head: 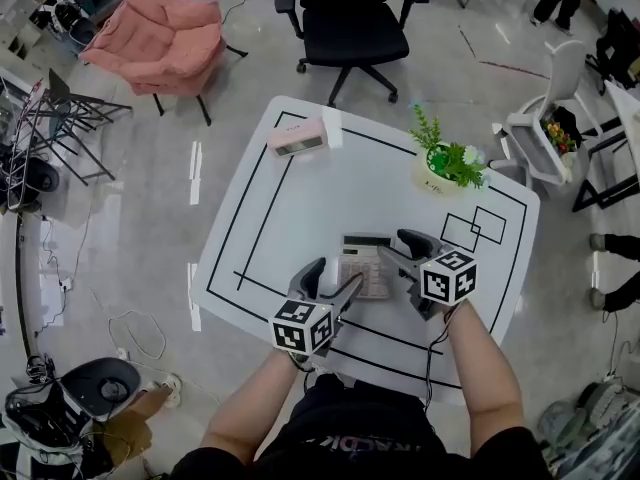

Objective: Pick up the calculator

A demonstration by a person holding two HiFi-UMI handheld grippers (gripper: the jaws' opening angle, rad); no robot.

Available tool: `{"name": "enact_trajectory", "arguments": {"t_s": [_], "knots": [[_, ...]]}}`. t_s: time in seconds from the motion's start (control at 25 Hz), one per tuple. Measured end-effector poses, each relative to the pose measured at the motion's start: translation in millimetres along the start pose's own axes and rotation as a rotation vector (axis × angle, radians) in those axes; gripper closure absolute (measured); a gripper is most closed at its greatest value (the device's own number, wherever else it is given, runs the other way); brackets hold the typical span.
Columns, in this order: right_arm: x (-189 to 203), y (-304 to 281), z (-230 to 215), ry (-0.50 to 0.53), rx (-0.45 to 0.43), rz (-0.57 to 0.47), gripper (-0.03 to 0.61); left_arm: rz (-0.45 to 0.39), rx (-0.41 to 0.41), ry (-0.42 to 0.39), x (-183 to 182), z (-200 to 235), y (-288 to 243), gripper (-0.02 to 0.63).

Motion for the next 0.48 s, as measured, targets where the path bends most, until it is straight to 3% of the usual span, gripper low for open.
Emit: {"name": "enact_trajectory", "arguments": {"t_s": [0.32,0.48], "knots": [[-5,-25,-2,0.08,-0.109,0.152,0.331,-0.003,-0.013,0.018,1,6,-1,0.261],[-1,-36,2,0.126,-0.166,0.292,0.341,0.007,-0.021,0.025,6,8,0,0.261]]}}
Point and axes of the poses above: the fingertips, and each gripper's own axes: y backward along the fingers, z to its left, x out of its underside, the point moved 4 cm from there along y, backward along the fingers, and after that the axes turned 10 degrees about -y, right-handed, at the moved point
